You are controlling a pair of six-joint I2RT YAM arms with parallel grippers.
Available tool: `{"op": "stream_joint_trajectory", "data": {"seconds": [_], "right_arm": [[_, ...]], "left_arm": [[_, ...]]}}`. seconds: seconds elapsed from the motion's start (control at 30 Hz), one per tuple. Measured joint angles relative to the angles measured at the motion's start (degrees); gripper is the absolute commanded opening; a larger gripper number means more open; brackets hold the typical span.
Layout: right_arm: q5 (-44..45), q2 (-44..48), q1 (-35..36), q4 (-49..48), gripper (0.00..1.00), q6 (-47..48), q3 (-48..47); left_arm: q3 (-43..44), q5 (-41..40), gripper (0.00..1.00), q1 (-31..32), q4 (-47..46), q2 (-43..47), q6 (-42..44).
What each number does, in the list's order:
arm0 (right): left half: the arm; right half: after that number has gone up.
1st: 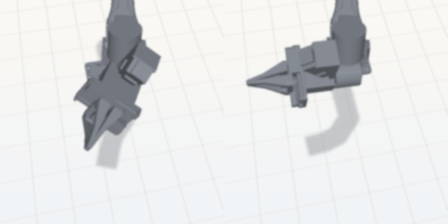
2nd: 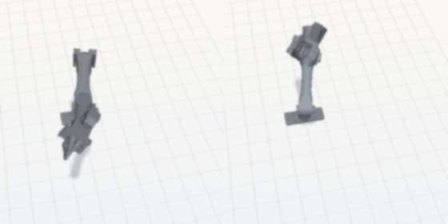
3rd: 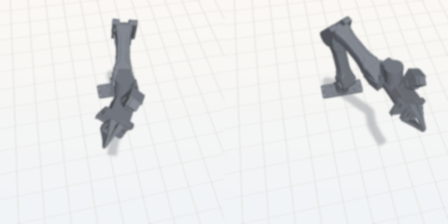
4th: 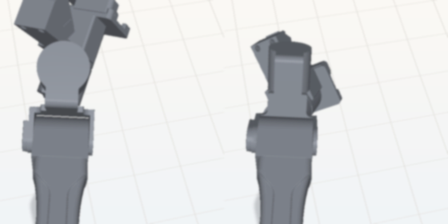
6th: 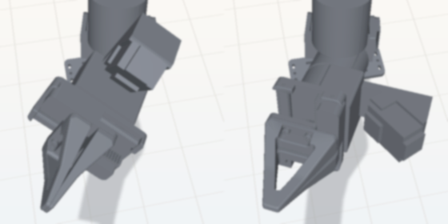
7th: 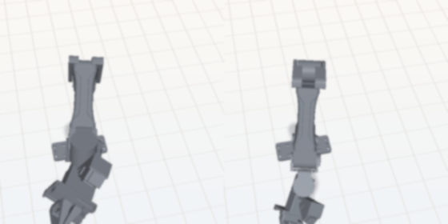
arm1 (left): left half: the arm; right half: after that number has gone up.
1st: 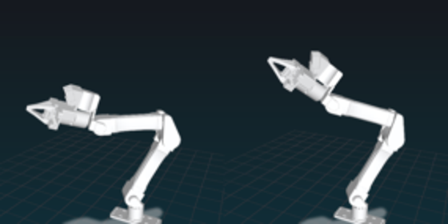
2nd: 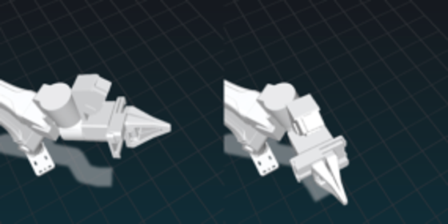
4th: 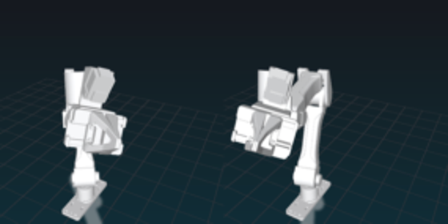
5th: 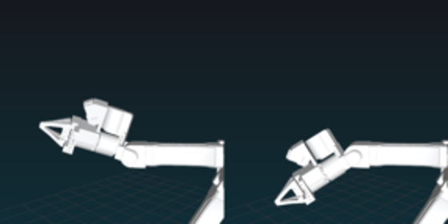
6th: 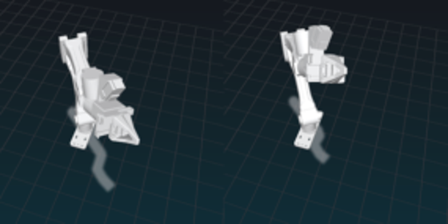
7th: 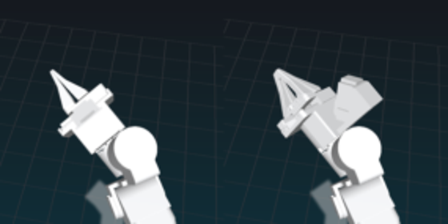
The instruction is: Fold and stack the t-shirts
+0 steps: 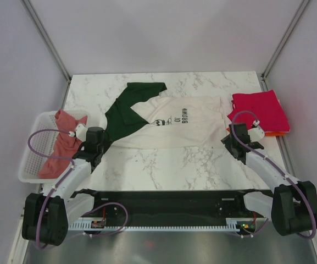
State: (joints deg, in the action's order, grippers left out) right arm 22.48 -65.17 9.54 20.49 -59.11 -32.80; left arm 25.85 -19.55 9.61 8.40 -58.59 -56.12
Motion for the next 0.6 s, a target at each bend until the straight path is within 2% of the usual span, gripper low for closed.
{"op": "stream_joint_trajectory", "data": {"seconds": [0.37, 0.4, 0.43, 0.5, 0.53, 0.6], "right_arm": [[-2.93, -7.61, 0.76, -4.98, 0.54, -3.08, 2.03], [-2.56, -8.48, 0.85, -6.03, 0.50, -3.23, 1.81], [-2.51, -9.29, 0.85, -7.06, 0.36, -3.34, 1.62], [-1.84, -11.10, 0.85, -8.28, 0.20, -3.34, 1.09], [-1.25, -12.00, 0.79, -8.41, 0.09, -3.54, 0.68], [-1.05, -12.92, 0.07, -8.79, 0.02, -3.76, 0.17]], "left_arm": [[0.00, 0.02, 0.02, 0.00, 0.00, 0.00, 0.66], [0.00, 0.02, 0.02, 0.00, 0.00, 0.02, 0.79], [0.00, 0.00, 0.02, 0.00, 0.00, 0.07, 0.96], [0.00, -0.09, 0.02, 0.00, 0.00, 0.33, 1.29], [0.00, -0.15, 0.02, 0.00, 0.00, 0.50, 1.44], [0.00, -0.52, 0.02, 0.00, 0.00, 1.01, 1.88]]}}
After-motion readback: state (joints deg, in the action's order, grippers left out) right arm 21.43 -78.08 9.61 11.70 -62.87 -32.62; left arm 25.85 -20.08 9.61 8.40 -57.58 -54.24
